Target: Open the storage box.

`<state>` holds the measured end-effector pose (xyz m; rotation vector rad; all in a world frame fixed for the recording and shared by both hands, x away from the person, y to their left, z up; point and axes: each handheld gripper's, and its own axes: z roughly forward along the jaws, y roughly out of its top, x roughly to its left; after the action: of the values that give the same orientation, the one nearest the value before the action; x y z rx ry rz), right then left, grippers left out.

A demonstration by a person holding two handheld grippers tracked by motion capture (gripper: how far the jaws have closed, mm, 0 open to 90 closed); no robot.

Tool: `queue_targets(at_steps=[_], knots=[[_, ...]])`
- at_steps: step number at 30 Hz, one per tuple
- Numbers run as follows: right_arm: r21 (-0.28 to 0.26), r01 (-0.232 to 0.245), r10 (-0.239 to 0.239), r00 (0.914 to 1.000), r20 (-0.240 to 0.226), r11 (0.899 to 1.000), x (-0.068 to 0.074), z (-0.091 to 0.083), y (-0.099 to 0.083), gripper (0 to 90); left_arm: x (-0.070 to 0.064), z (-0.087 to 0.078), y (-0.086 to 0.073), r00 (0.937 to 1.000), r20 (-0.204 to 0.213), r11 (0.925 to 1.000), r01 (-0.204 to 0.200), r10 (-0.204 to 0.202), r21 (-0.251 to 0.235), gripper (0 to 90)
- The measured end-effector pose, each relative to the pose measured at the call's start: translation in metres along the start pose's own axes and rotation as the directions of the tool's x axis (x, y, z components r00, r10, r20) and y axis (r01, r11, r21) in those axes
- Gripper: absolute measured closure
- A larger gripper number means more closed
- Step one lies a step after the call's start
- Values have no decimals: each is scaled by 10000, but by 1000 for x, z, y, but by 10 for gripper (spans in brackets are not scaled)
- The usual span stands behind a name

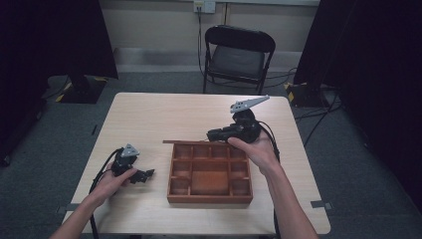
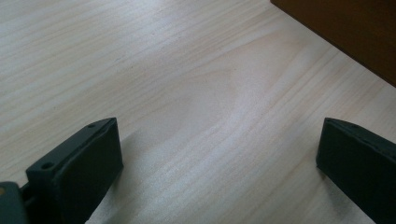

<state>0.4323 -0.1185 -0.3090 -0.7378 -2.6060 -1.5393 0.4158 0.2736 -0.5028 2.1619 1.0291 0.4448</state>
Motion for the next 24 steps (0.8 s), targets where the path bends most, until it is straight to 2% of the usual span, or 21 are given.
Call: queue_targets(at_steps=[12, 24], knots=[[-86, 37, -38, 10000, -91, 10000, -2, 0, 1, 845, 0, 0, 0, 10000, 10, 10000, -4, 4, 19, 0], [-136, 15, -14, 10000, 39, 9999, -4, -1, 4, 843, 0, 0, 0, 10000, 11, 10000, -7, 7, 22, 0]])
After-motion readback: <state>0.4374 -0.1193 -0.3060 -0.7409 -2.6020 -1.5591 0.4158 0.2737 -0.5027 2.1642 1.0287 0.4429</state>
